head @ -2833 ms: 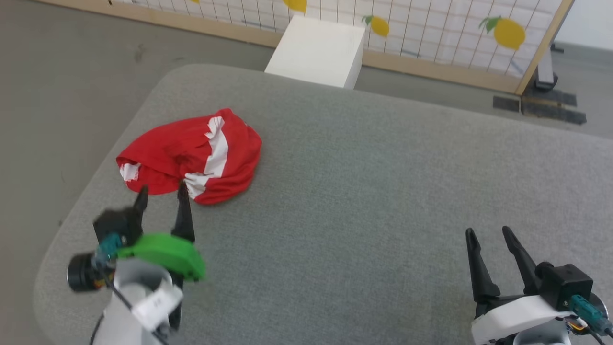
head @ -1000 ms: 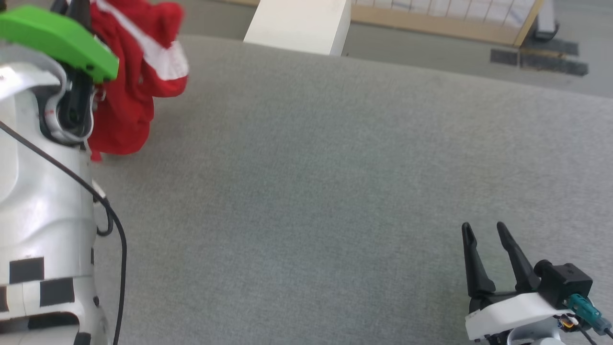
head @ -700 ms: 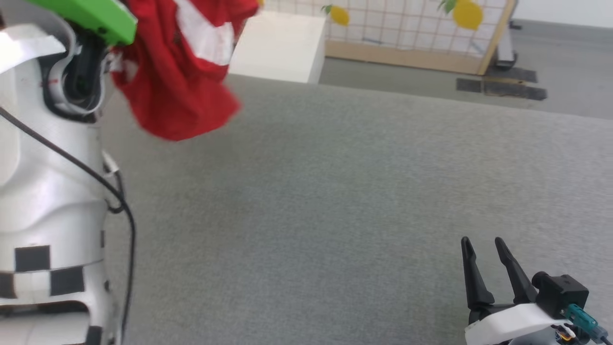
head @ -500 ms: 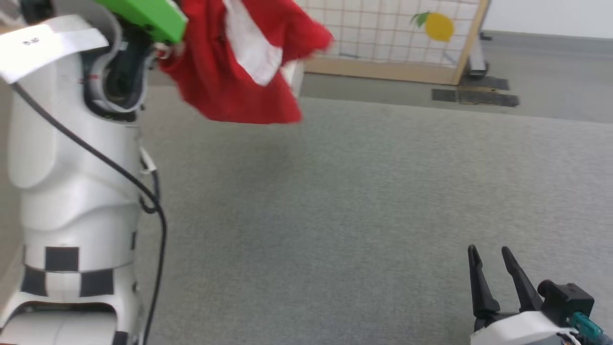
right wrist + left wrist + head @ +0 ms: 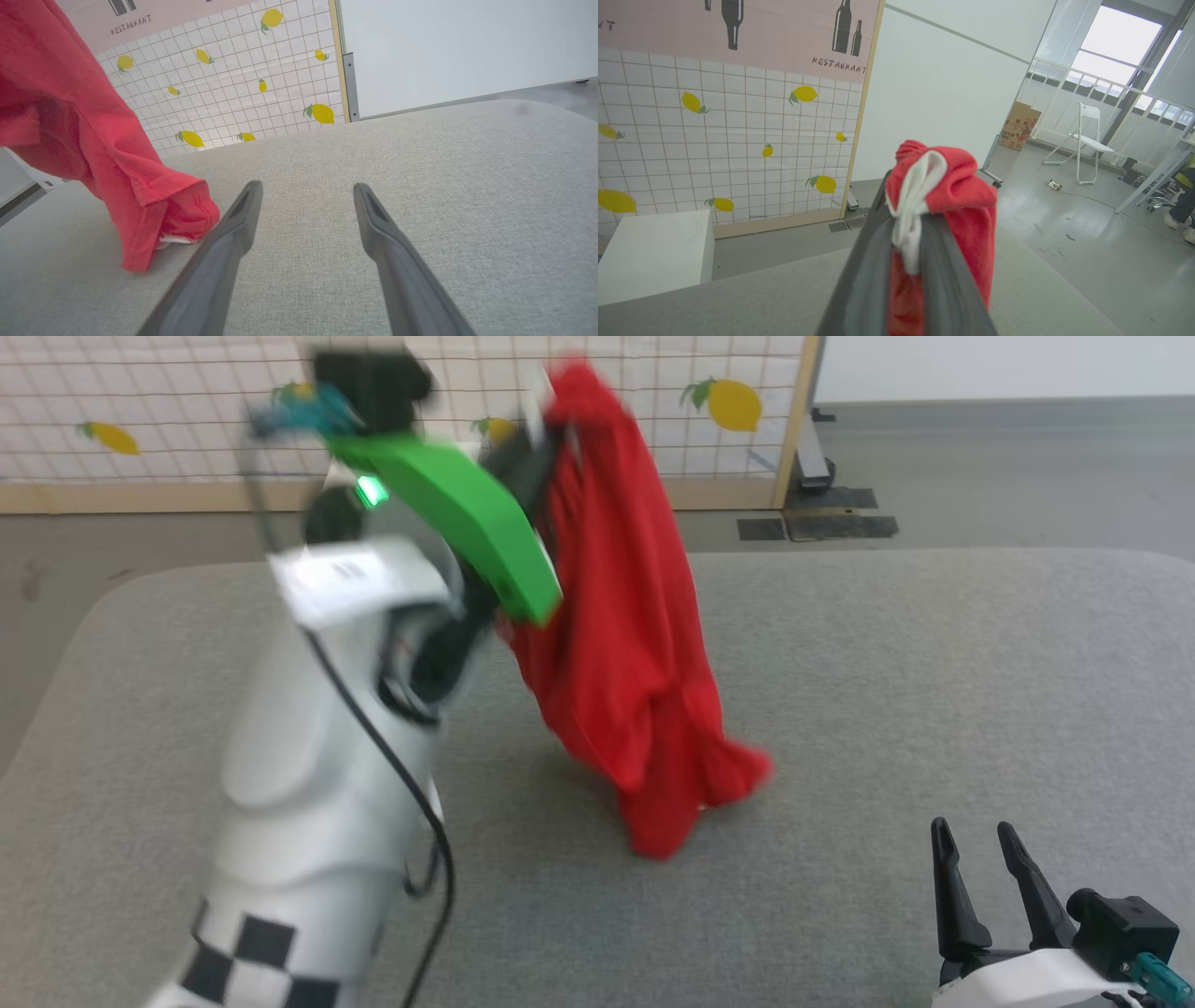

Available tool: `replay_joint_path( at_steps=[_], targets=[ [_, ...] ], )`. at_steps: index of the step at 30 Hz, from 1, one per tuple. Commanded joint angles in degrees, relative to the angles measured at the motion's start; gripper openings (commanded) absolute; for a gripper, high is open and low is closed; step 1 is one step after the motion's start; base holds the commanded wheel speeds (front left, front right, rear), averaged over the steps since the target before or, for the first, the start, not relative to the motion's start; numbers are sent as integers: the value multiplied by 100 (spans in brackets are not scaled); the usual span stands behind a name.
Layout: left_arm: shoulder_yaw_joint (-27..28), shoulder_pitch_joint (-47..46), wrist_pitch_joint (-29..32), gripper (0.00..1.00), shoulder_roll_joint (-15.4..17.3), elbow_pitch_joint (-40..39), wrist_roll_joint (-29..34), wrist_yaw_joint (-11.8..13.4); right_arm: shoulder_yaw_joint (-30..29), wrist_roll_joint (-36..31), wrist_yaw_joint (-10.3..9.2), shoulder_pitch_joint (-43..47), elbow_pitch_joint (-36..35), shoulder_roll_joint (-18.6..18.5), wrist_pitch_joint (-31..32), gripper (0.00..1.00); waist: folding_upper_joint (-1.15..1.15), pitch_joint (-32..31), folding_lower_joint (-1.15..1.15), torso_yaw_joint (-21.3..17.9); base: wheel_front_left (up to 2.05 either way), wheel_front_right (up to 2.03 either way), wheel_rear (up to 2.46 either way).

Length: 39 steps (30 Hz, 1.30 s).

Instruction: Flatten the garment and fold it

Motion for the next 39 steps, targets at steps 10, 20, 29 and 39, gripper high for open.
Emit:
replay_joint_path(
  at_steps=[10, 20, 29, 39],
  targets=[
    [-1256, 1354, -6, 0, -144, 1534, 202, 61, 49, -39, -9, -98, -9, 2, -34, 100, 0, 250, 0, -452, 0, 0, 0],
    [-1770, 1670, 833, 100, -163, 2811, 63, 426, -1, -3, -9, -27, -20, 2, -34, 100, 0, 265, 0, -477, 0, 0, 0],
    [-1124, 1475, 643, 100, -146, 2066, -840, 705, -1, 51, -9, 61, 42, 2, -35, 100, 0, -25, 0, -192, 0, 0, 0],
    [183, 2079, -397, 100, 365, 390, -1412, 914, -31, 81, -9, 91, -70, 2, -35, 100, 0, -241, 0, 84, 0, 0, 0]
  ],
)
